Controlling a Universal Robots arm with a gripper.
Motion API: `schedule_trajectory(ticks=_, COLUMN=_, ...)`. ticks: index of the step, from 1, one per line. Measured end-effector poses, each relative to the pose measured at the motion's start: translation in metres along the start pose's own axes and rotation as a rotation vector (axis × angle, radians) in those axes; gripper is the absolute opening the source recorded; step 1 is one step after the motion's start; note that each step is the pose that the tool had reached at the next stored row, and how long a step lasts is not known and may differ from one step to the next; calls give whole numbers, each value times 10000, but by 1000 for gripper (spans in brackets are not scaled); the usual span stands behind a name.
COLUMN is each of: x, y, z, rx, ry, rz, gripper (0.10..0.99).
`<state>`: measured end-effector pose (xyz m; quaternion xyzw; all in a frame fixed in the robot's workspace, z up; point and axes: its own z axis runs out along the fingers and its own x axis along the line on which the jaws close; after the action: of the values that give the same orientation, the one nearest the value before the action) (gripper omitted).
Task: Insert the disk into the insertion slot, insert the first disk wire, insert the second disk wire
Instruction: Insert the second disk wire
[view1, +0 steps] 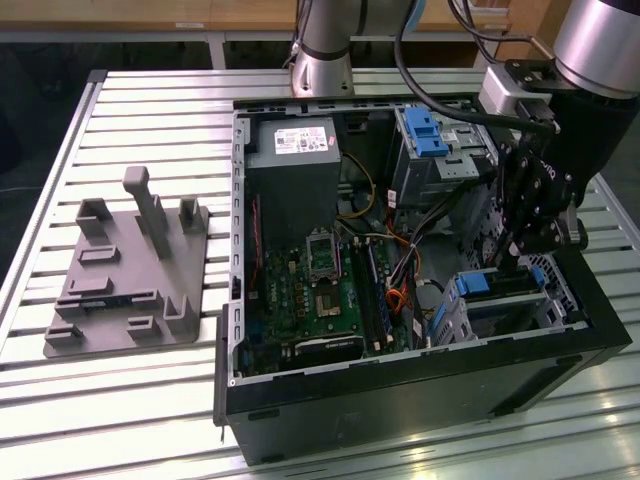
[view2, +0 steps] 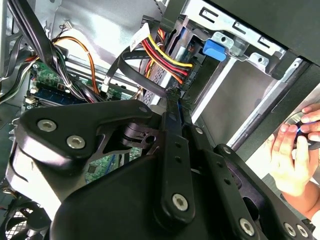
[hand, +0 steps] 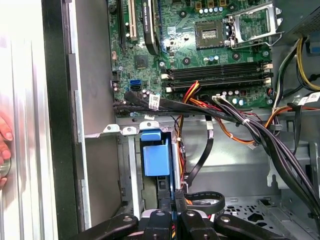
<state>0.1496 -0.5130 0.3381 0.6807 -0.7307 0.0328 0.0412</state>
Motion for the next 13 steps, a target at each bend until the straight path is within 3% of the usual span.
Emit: schedule_trajectory(ticks=13, x=10, y=-10, z=21, rx=-13, ry=1, rz=128, gripper=145)
